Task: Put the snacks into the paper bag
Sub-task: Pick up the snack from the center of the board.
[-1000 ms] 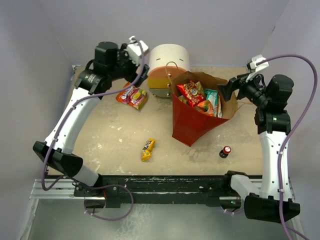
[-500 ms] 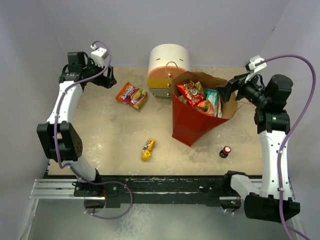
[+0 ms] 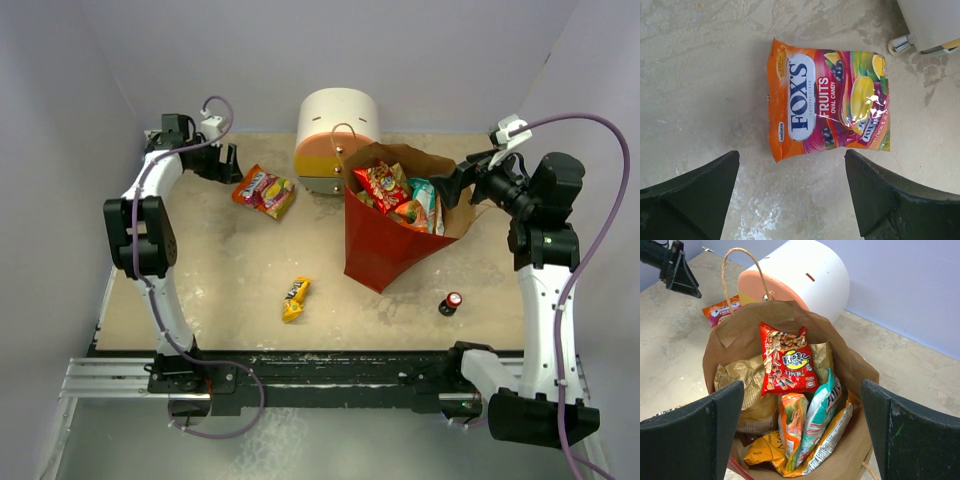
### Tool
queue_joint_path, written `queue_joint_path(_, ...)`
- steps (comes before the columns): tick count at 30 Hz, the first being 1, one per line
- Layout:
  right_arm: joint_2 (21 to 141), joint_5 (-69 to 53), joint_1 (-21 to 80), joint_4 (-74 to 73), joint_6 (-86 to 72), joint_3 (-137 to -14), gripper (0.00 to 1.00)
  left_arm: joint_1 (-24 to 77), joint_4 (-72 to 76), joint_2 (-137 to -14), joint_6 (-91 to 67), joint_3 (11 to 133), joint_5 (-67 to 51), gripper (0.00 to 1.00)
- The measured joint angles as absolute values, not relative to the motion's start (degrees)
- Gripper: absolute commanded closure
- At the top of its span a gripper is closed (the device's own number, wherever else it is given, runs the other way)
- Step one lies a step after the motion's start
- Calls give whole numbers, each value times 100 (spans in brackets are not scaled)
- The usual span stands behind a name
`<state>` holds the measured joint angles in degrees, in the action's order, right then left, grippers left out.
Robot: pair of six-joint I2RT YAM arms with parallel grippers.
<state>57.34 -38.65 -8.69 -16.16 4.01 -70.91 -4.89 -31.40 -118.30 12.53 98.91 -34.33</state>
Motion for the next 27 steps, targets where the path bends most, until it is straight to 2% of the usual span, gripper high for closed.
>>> queue_joint_path(6,5734,-3876,-869,-1614,403,-7074,1,-534,-3295,-12564,1256,10479,-3612,10)
queue_joint_path(13,5734,-3876,-869,-1612,403,-7067,1,-604,-3583,-13030,1258,10541,-3760,13)
queue_joint_path(27,5734,-3879,-871,-1601,403,-7032,1,-613,-3955,-13439,1247,10860,-4359,34)
